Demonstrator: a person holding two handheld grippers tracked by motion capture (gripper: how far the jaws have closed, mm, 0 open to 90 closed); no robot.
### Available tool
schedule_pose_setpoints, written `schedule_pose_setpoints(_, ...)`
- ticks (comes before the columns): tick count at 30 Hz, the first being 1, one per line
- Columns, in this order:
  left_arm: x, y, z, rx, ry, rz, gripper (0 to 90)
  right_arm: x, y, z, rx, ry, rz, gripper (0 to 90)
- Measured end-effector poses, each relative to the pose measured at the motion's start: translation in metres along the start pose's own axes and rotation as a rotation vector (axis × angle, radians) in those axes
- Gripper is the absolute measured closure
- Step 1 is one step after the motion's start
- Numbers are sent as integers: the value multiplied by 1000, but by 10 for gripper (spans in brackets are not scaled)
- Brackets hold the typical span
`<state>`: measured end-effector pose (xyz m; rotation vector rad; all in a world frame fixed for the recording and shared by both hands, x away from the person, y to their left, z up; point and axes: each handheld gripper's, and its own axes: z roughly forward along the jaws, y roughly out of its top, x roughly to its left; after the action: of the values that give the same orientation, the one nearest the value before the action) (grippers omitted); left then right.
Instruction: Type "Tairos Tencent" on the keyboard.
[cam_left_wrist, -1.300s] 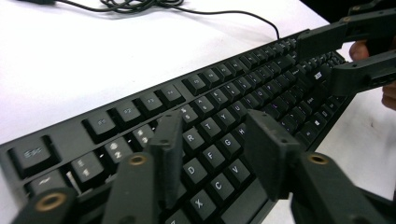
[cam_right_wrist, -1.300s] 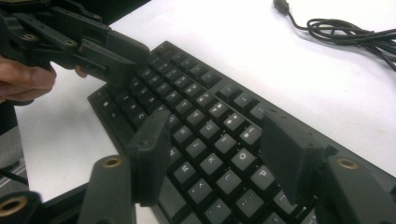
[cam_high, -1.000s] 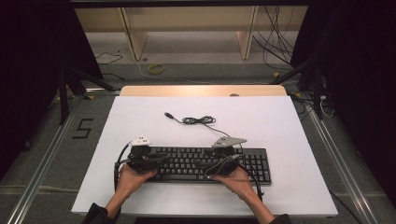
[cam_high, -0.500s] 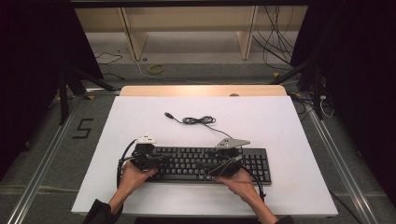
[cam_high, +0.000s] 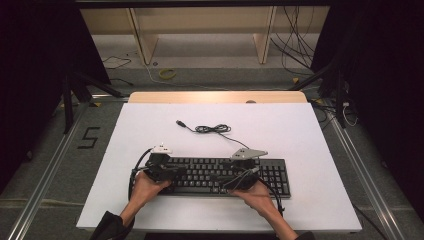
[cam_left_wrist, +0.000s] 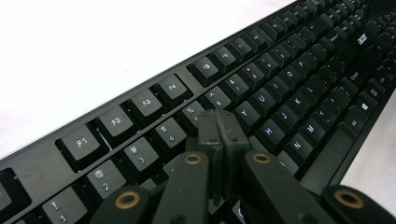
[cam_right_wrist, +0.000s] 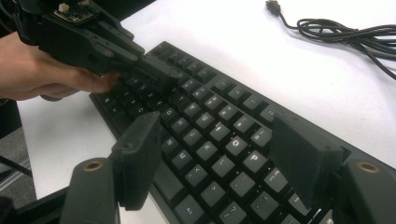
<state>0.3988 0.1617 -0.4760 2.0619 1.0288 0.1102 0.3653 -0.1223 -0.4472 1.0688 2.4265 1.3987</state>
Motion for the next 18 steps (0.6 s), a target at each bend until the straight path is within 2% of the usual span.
schedule_pose_setpoints(7, 1, 0, 1, 5, -2, -1, 892, 0, 0, 0, 1, -3, 0, 346)
schedule_pose_setpoints(9, 1, -1, 2, 23, 5, 4, 892, 0, 0, 0, 0, -3, 1, 346)
schedule_pose_setpoints(12, 3, -1, 3, 25, -8, 3, 892, 0, 0, 0, 1, -3, -2, 346)
schedule_pose_setpoints(16, 2, 0, 2, 23, 0, 8, 892, 0, 0, 0, 0, -5, -1, 346)
schedule_pose_setpoints(18, 1, 0, 1, 3, 1, 3, 889, 0, 1, -1, -3, -5, 0, 346)
